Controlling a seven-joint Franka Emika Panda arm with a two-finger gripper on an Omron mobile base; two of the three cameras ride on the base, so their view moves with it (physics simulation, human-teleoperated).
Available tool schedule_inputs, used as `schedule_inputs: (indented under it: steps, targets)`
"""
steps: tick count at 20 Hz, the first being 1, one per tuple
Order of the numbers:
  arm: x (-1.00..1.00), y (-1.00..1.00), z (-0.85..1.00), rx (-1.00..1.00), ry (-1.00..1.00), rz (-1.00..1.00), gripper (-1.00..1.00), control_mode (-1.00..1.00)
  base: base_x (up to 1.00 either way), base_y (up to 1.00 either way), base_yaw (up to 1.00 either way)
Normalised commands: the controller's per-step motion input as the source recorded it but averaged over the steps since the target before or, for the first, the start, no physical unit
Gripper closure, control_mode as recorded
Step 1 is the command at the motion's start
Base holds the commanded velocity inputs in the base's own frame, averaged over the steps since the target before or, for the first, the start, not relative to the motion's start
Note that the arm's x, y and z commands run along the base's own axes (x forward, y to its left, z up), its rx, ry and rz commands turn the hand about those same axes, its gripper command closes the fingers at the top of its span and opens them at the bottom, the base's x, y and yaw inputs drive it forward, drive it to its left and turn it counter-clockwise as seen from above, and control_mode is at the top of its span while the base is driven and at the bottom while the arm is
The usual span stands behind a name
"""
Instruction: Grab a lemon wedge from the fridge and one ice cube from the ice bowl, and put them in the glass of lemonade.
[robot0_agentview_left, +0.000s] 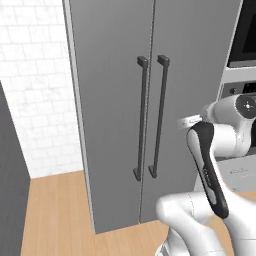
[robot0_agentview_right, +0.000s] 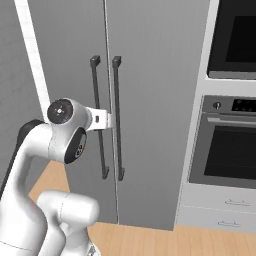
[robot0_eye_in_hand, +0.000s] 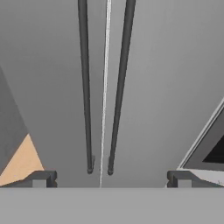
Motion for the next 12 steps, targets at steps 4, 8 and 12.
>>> schedule_inputs:
  steps: [4,8,12]
  targets:
    - [0.86,-0.06,0.01,0.04,0.0,-0.18,-1.0,-1.0,0.0,0.0,0.0]
    - [0.79,0.0,0.01,0.09,0.0,-0.08,-1.0,-1.0,0.0,0.0,0.0]
    - [0.59,-0.03,0.01,0.1,0.0,0.0,-1.0,-1.0,0.0,0.0,0.0]
